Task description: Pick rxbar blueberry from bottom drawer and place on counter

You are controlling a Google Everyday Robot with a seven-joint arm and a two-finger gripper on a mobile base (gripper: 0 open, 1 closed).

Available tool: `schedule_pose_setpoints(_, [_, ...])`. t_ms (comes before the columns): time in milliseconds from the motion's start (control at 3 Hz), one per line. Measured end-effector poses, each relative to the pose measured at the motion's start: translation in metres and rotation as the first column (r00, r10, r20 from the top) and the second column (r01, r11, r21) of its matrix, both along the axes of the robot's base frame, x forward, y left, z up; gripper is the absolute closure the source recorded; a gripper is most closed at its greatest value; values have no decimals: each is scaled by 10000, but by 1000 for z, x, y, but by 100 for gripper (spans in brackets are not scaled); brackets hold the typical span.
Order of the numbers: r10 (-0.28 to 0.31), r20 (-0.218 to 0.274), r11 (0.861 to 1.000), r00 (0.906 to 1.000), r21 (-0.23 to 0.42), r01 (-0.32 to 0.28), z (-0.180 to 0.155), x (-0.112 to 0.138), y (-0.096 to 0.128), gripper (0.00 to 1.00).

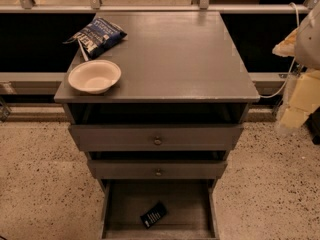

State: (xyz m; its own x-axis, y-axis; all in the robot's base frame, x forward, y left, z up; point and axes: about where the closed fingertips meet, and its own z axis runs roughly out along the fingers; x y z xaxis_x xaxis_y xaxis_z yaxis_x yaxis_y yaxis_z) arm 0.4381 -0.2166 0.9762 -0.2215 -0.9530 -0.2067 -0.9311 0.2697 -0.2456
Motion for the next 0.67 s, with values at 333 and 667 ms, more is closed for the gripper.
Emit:
schedule_pose_setpoints(333, [0,0,10000,10000,0,0,0,0,0,0])
schedule_pose_setpoints(667, [151,-187,9985,9997,521,-141,-26,6,10,0])
